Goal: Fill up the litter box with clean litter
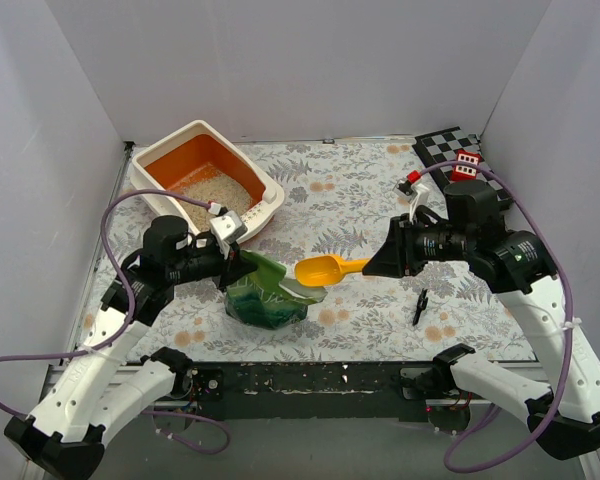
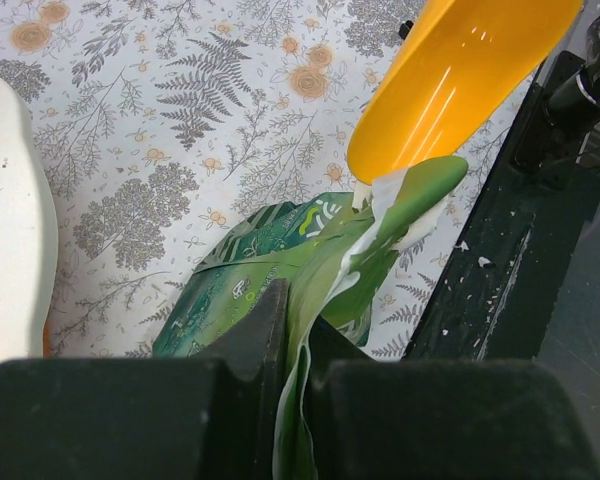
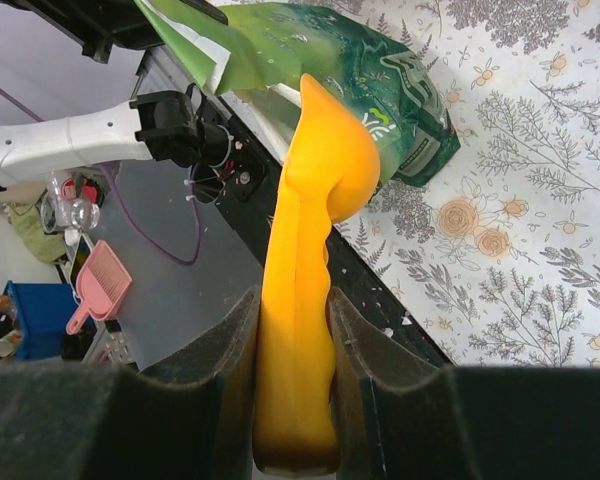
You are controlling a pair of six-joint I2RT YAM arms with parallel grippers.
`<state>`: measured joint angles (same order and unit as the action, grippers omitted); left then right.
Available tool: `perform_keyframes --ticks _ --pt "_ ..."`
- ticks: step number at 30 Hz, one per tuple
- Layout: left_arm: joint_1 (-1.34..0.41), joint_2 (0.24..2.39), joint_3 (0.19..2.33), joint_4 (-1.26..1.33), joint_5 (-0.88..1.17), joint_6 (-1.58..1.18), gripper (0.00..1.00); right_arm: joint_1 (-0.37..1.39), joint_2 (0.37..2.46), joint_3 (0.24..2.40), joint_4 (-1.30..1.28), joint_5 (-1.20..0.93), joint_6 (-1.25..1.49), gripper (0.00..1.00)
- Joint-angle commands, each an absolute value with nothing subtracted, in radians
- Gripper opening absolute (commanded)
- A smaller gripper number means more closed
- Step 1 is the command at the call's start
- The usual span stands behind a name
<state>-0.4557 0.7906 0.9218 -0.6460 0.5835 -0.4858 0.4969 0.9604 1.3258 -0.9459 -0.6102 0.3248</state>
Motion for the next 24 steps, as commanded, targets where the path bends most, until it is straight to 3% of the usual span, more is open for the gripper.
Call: perform_keyframes --ticks 1,24 --pt "-0.462 0.764 0.908 -0.627 0.565 -0.537 0.00 0.494 0.954 1.301 -0.928 -0.643 0.321 0.01" --pt "-0.463 0.804 0.903 -0.617 0.558 -0.564 0.00 0.509 0.928 1.313 -0.948 -0.652 0.322 0.01"
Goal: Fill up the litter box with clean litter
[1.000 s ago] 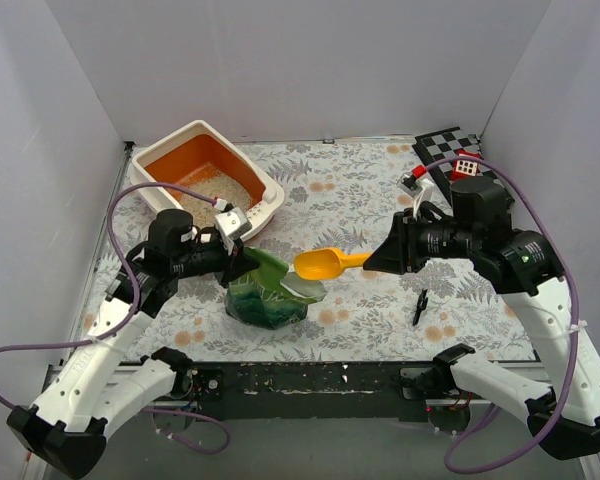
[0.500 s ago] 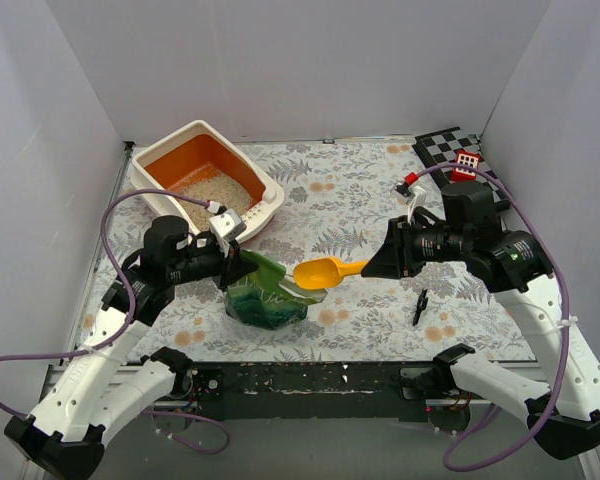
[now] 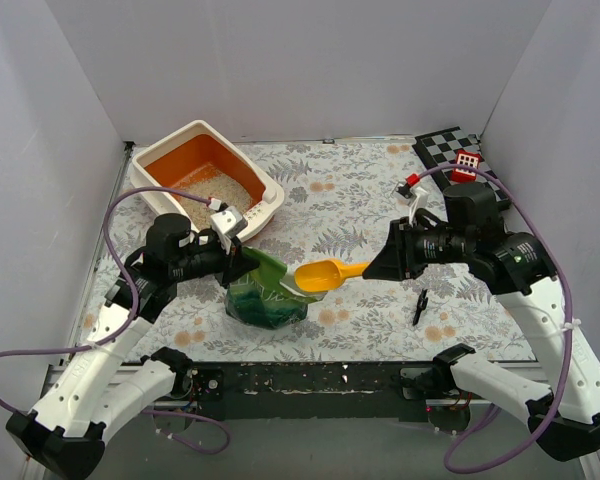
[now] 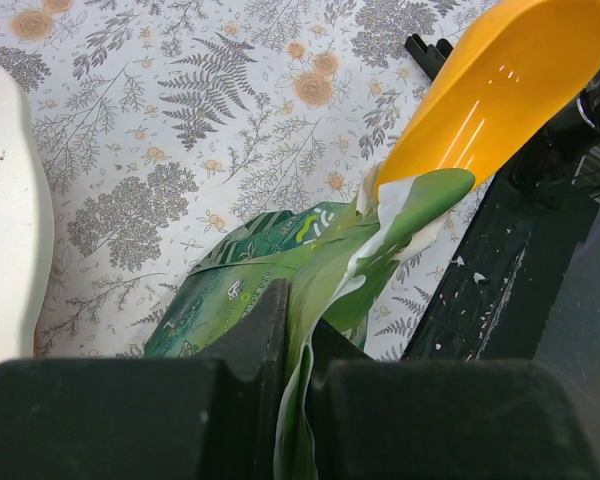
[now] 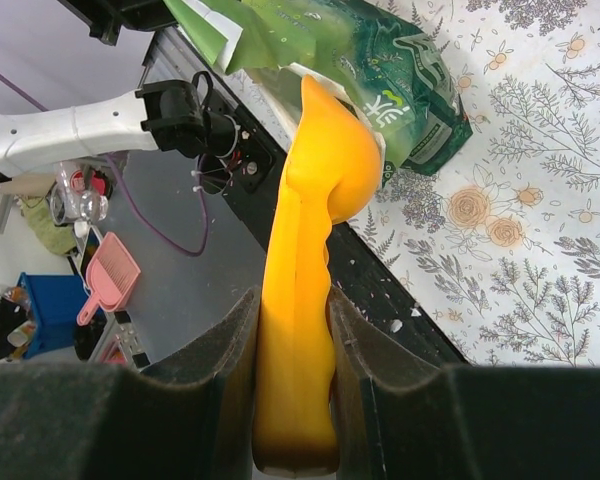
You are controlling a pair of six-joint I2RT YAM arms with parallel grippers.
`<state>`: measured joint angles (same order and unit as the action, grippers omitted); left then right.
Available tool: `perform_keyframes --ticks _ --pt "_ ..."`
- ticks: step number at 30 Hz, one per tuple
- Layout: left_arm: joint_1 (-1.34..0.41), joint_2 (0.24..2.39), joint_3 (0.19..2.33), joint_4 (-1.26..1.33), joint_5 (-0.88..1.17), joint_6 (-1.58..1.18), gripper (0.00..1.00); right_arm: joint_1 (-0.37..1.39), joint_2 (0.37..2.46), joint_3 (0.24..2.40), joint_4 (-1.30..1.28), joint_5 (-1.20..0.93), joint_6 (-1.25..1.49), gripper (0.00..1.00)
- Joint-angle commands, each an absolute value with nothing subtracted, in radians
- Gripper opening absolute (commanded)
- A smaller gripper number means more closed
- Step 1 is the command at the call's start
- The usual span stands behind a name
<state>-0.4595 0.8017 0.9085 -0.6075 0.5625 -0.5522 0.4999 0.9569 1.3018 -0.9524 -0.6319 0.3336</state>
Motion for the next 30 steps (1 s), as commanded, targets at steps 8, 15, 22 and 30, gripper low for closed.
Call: perform_keyframes --ticks 8,15,22,30 --pt "-0.463 0.813 0.919 -0.606 0.566 -0.591 0.00 0.552 0.925 1.247 -0.891 -0.629 0.351 0.01" --pt "-0.465 0.792 0.916 -0.600 0.598 -0.618 0.00 0.655 0.969 1.203 -0.789 -0.546 0.416 0.01" --pt "-0.483 0.743 0.867 -0.566 0.664 -0.689 0.00 0.726 1.095 1.282 -0.833 -0.387 0.456 0.01" --pt "-0.488 0.687 0.790 -0.523 0.540 -0.745 0.00 0.767 1.245 1.354 -0.900 -0.290 0.495 0.01"
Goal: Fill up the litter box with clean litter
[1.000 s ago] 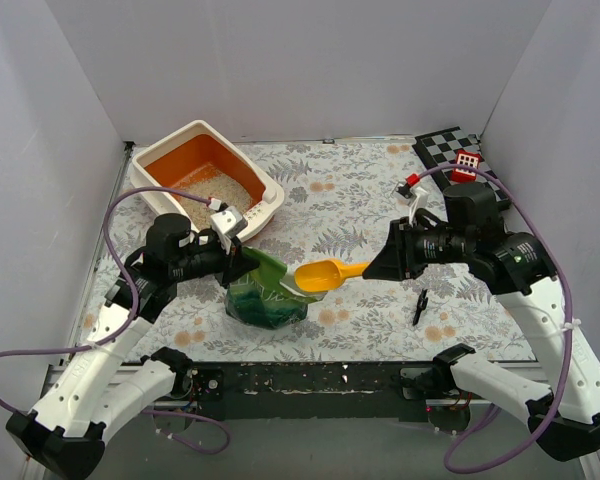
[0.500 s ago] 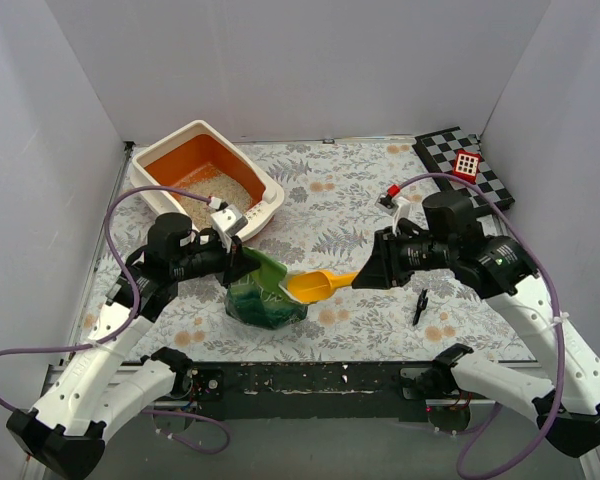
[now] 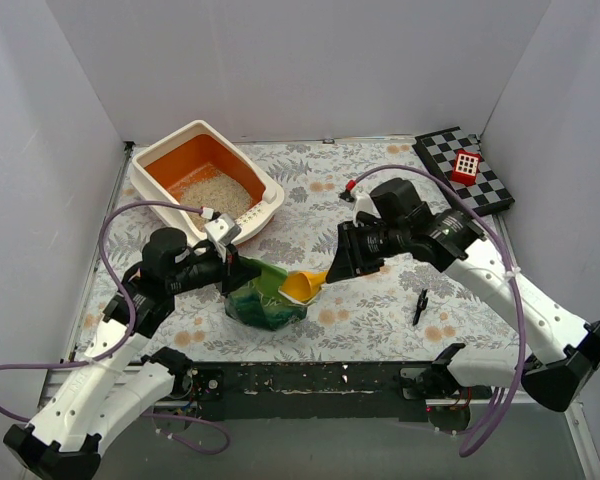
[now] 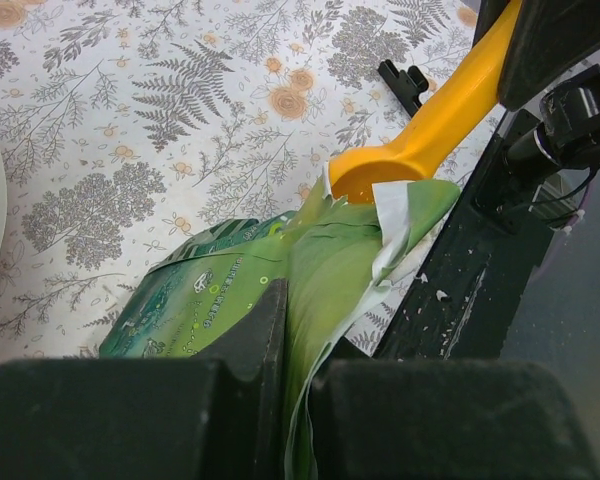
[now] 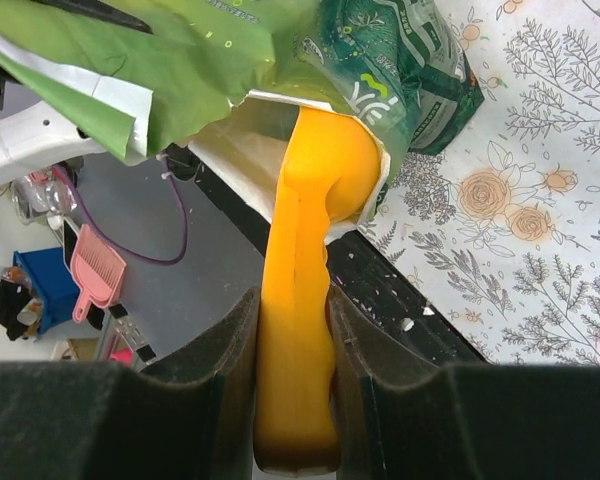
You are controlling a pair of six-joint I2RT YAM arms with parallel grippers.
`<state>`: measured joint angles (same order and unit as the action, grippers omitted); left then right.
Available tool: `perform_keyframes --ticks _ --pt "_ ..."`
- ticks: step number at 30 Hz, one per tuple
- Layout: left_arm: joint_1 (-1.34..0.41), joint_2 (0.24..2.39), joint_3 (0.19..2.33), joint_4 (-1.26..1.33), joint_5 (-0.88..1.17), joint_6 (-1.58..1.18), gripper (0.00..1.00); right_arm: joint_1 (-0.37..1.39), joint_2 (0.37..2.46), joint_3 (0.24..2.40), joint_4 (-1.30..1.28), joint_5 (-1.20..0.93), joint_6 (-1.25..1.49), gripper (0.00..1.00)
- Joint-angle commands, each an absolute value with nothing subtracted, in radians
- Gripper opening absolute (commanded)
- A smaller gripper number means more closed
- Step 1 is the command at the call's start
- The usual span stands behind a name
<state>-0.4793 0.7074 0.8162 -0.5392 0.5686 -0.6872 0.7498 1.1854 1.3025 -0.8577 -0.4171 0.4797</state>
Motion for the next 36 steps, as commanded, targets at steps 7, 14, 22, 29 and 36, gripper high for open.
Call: perform_keyframes --ticks 7,14,22,29,36 --pt "-0.488 0.649 0.755 -0.460 0.450 -0.746 0.00 0.813 1.387 1.413 -0.956 -0.241 0.495 0.01" --pt "-0.488 0.591 0.692 -0.368 0.419 -0.733 0.00 0.828 1.549 1.273 -0.709 -0.403 0.534 0.01" --pt "-0.488 0.575 0.693 -0.370 0.430 -0.722 0.00 0.827 1.575 1.097 -0.292 -0.610 0.581 0.01" --pt "-0.488 0.572 0.692 -0.368 0.416 -0.750 0.00 0.825 1.539 0.939 0.119 -0.744 0.696 0.01" --pt "-0.488 0.594 0.722 -0.367 0.416 -0.778 0.00 0.805 1.465 0.816 0.415 -0.831 0.791 0.01"
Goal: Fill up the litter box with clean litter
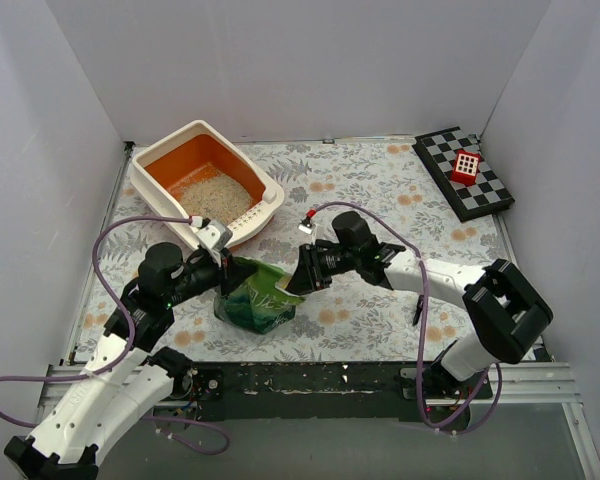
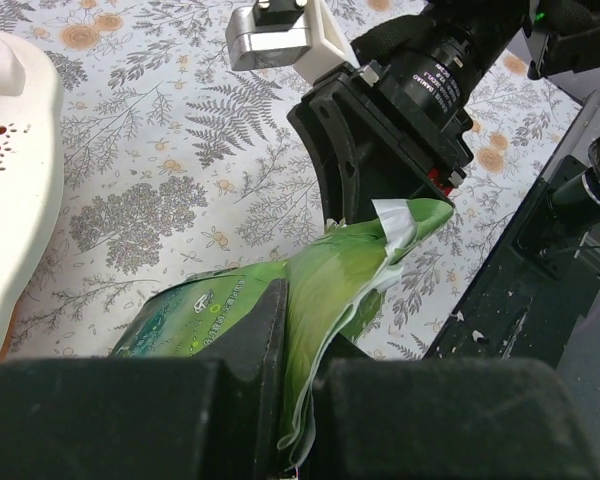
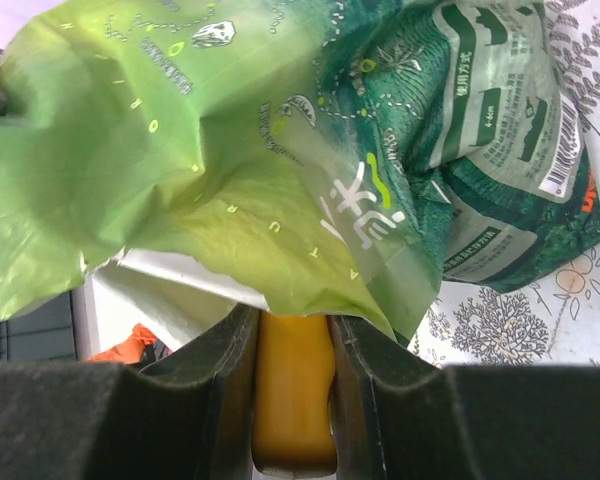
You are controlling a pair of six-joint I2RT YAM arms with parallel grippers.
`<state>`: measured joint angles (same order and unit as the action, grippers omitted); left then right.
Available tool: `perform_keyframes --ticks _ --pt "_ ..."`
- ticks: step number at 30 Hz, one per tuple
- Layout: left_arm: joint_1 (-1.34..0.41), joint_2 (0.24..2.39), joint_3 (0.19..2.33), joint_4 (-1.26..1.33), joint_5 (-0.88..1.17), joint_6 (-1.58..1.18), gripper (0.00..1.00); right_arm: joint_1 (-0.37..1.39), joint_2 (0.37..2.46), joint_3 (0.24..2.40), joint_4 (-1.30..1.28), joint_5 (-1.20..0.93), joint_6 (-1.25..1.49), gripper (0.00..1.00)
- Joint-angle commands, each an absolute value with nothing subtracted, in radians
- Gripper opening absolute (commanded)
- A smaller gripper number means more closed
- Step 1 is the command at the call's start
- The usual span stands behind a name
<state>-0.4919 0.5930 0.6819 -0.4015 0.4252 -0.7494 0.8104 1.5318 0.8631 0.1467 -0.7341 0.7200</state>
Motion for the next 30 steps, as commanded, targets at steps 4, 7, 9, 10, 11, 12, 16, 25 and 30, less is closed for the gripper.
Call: perform_keyframes --ticks 4,7,9,10,11,12,16,25,30 --pt "-0.488 0.604 0.732 -0.361 0.431 -0.792 0.00 0.776 1.398 0.743 0.494 -0.851 0.805 0.01" --pt "-0.488 0.600 0.729 -0.347 0.439 -0.805 0.00 0.767 1.394 0.690 0.615 -0.861 0.854 0.01" --pt "-0.488 0.592 0.719 -0.330 0.446 -0.818 0.00 0.767 1.413 0.661 0.729 -0.873 0.909 0.01" --pt "-0.488 0.586 0.718 -0.318 0.451 -0.825 0.00 0.767 1.422 0.640 0.815 -0.879 0.952 0.01" --pt "-0.488 0.580 0.710 -0.308 0.456 -0.834 0.00 0.765 1.430 0.628 0.880 -0.882 0.989 0.01" --pt "-0.488 0.574 0.707 -0.298 0.462 -0.841 0.00 0.765 1.437 0.618 0.934 -0.885 1.011 0.01" --pt "-0.488 0.548 0.689 -0.252 0.500 -0.871 0.00 0.762 1.434 0.597 1.040 -0.885 1.055 0.01" --pt "-0.488 0.469 0.640 -0.201 0.520 -0.893 0.00 0.674 1.286 0.450 1.131 -0.887 1.112 0.01" --pt "-0.488 0.468 0.618 -0.201 0.517 -0.893 0.00 0.611 1.184 0.402 1.053 -0.913 1.100 0.01"
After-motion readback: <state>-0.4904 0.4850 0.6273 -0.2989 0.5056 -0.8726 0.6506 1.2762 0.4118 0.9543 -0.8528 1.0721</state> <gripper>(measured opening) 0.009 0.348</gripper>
